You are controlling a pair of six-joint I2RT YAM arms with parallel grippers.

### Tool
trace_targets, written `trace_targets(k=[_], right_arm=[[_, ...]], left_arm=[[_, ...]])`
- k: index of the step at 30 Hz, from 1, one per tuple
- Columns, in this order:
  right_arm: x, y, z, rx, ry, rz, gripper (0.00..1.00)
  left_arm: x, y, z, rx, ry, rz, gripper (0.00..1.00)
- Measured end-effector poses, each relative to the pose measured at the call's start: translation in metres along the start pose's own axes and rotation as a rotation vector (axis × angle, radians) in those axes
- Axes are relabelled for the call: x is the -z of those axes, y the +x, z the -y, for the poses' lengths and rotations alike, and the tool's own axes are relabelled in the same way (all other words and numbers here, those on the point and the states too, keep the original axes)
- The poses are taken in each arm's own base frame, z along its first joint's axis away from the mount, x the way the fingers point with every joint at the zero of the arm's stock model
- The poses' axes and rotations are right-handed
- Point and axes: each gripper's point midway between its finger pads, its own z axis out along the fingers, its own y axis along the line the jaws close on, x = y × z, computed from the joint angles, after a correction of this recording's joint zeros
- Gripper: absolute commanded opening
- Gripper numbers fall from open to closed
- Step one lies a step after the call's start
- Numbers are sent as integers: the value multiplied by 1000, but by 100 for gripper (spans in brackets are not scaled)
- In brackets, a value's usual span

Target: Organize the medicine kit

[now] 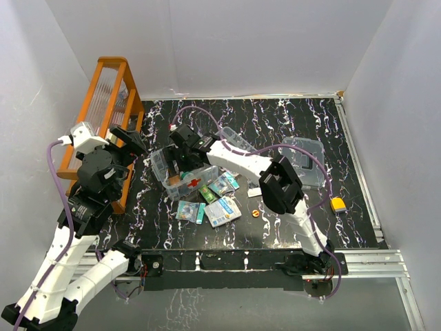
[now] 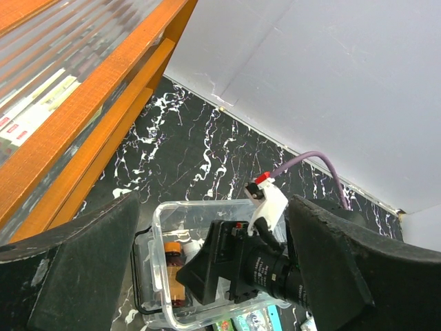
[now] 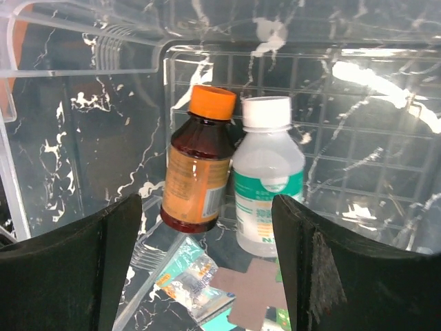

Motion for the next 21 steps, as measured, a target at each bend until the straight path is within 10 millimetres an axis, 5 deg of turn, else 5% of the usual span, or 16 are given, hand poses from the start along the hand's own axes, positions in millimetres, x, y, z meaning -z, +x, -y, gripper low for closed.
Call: trace_targets(k=[5, 21], right_arm=[[-13, 6, -7, 16, -39, -46, 75], [-13, 9, -10, 29, -60, -70, 76]], left_arm=[[-1, 1, 0, -5, -1, -2, 88], [-1, 2, -1, -11, -3, -4, 89]])
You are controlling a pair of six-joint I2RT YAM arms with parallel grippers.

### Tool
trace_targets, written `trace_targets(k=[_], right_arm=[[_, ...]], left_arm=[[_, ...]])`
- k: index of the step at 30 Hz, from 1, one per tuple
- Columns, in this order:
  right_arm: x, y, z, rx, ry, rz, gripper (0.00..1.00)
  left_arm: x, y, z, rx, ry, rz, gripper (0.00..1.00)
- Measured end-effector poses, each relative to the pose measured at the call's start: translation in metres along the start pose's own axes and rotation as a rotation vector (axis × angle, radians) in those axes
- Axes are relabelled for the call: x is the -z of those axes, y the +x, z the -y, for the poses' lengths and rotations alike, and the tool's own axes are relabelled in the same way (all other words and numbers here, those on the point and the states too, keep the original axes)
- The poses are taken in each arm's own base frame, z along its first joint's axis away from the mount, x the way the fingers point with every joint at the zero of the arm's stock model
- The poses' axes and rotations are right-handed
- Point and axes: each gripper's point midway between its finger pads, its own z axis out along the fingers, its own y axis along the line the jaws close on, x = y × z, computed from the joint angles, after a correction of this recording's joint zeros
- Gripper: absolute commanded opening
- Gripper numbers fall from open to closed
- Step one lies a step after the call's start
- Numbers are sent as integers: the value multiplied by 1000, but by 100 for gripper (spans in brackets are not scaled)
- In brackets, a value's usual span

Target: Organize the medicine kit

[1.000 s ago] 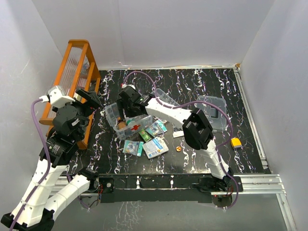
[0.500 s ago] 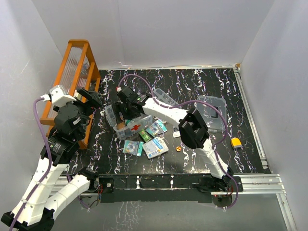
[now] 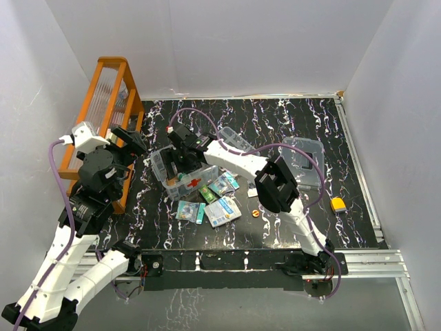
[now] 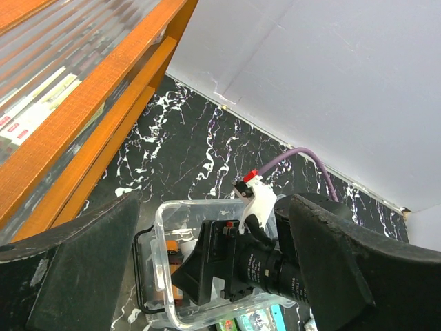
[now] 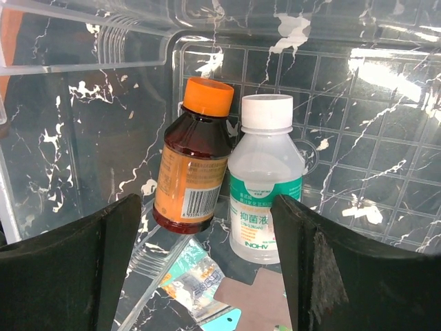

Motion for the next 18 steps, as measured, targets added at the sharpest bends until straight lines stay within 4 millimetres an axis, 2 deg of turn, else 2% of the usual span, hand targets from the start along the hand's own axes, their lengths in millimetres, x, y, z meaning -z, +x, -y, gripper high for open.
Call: trace_targets(k=[7, 12, 18], right_arm=[[-10, 3, 9, -2, 36, -6, 81], [-18, 10, 13, -1, 44, -24, 75], [-18, 12, 7, -5, -1, -44, 71]], left_arm=[[-1, 2, -1, -4, -3, -3, 89], [-1, 3, -1, -6, -4, -4, 89], [-2, 4, -2, -11, -7, -6, 89]])
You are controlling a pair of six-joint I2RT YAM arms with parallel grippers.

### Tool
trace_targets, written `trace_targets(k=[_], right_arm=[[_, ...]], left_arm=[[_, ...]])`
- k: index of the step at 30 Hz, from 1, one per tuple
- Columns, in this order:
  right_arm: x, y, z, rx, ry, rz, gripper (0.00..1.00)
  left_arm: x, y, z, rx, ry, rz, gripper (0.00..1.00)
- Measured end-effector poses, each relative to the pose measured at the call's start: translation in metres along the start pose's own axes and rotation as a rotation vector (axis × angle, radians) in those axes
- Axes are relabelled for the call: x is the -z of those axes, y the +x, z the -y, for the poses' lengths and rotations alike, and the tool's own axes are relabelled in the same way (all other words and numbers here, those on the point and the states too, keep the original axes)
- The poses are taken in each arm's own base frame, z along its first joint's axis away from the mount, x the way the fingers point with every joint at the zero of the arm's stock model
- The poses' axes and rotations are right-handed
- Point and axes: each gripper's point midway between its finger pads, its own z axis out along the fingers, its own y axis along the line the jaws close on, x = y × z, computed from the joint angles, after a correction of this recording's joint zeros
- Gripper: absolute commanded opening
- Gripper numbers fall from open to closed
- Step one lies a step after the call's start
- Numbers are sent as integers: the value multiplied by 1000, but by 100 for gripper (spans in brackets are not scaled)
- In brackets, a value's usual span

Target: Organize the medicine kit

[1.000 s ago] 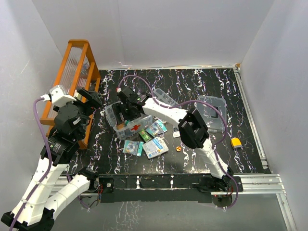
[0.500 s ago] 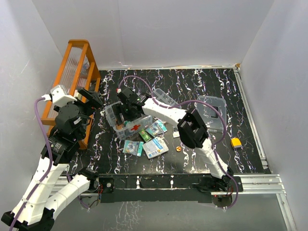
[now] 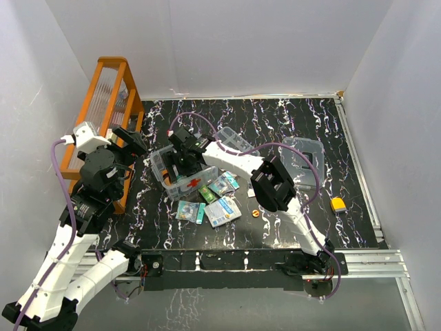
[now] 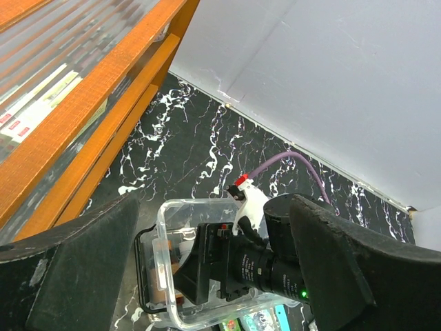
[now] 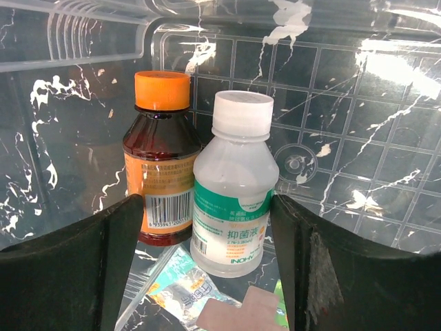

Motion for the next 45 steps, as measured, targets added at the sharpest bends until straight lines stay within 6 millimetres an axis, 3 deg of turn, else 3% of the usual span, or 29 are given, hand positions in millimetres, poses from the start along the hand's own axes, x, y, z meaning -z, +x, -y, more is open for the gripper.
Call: trace_targets(k=[10, 18, 22, 28, 33, 39, 42, 45], right_arm=[[0, -2, 0, -8, 8, 7, 81], [14, -24, 5, -26, 68, 93, 82], [39, -40, 2, -33, 63, 170, 80], [107, -57, -8, -60, 22, 353, 77], [160, -31, 9, -125, 43, 467, 75], [218, 35, 53, -289, 108, 578, 71], [234, 61, 70, -378, 121, 619, 66], [225, 93, 88, -449, 145, 584, 62]], left_arm=[[0, 0, -1, -8, -3, 0, 90], [-1, 2, -1, -48, 2, -8, 94], [-2, 4, 4, -80, 30, -19, 96], [-1, 7, 17, -123, 111, -40, 97], [3, 12, 38, -181, 240, -66, 99], [11, 26, 67, -258, 426, -121, 99], [14, 31, 81, -273, 508, -135, 99], [21, 38, 97, -301, 625, -153, 99]])
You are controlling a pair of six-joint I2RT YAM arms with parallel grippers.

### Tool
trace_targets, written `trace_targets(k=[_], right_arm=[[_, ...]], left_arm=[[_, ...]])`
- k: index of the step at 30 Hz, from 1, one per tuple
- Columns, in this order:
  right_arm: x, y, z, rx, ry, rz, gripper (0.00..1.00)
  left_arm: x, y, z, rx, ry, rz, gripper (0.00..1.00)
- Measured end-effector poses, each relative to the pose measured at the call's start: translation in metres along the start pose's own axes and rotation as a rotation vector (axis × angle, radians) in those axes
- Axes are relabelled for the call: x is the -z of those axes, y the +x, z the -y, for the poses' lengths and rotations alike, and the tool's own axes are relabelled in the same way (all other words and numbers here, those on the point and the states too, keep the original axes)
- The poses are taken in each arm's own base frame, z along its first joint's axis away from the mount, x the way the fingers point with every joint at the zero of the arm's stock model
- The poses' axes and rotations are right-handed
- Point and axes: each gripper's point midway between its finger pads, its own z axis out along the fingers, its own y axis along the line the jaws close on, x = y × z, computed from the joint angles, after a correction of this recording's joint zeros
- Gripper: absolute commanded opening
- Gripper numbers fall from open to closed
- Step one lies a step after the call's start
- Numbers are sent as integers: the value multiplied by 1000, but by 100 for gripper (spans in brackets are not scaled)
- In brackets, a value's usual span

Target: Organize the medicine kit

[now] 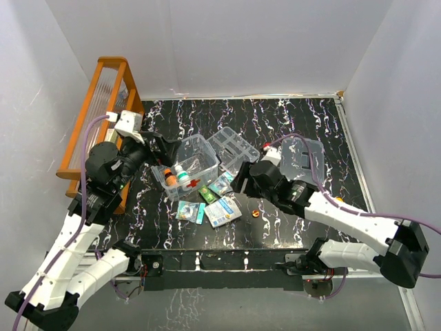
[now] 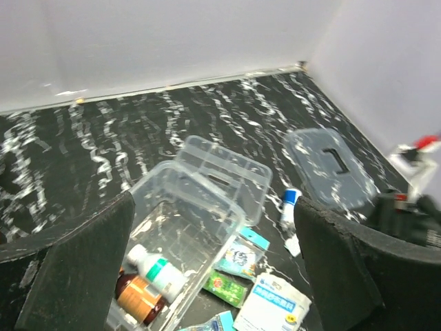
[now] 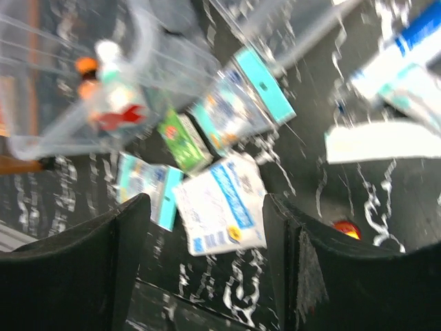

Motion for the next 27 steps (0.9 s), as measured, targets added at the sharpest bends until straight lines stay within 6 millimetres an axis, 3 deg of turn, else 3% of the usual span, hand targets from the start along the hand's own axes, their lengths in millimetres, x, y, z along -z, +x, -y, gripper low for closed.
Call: trace_targets(k=[5, 9, 13, 23, 27], right_arm=[[-11, 59, 44, -27, 104, -165, 57], [-19, 89, 55, -19, 131, -281, 54], [-29, 107, 57, -6, 136, -353, 46], [-45, 128, 62, 2, 89, -449, 44], [-49, 133, 66, 17, 67, -479, 33]], left_arm=[[-12, 14, 28, -35, 170, -69, 94], [-27, 31, 42, -33, 258, -150, 94], [-31, 44, 51, -19, 319, -201, 95], [-31, 50, 61, -9, 381, -228, 96], [-32, 51, 64, -9, 402, -231, 96]])
